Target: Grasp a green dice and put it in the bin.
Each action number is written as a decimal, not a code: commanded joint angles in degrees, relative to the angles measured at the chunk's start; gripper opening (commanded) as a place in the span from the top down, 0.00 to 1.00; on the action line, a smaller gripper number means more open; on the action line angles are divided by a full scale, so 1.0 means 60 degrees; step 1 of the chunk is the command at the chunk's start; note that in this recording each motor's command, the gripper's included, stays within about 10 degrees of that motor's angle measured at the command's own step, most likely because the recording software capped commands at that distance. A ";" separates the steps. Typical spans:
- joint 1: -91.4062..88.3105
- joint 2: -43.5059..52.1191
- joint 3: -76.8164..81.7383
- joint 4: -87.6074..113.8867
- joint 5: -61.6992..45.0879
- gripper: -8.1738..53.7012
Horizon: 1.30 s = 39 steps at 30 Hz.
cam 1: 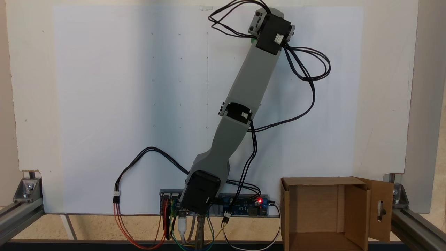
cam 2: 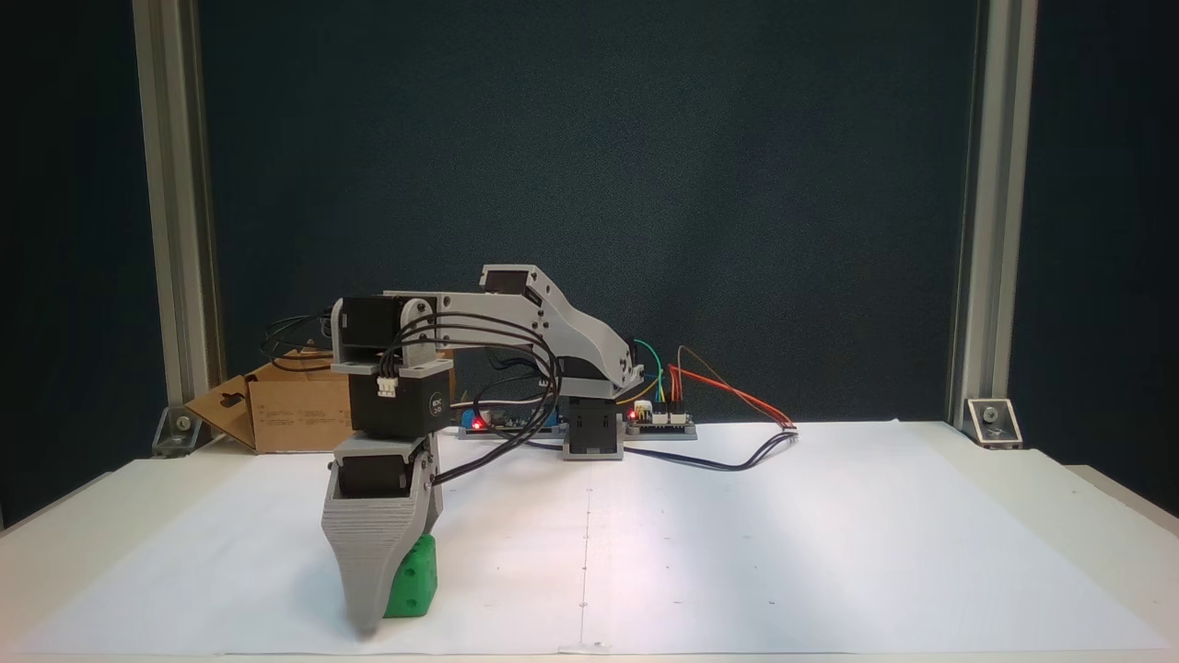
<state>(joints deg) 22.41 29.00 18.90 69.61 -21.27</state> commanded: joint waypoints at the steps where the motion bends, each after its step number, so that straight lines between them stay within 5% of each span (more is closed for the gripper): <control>1: 0.0000 0.0146 -0.0571 -0.0015 -0.0586 0.29; 9: 0.0015 0.0146 -0.0571 0.0059 -0.0571 0.68; 17: 0.0015 0.0791 -0.0542 0.0703 -0.0381 0.68; 39: 0.1919 1.0807 0.7280 0.0674 -0.0088 0.68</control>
<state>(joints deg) 31.55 87.63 64.60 73.04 -21.27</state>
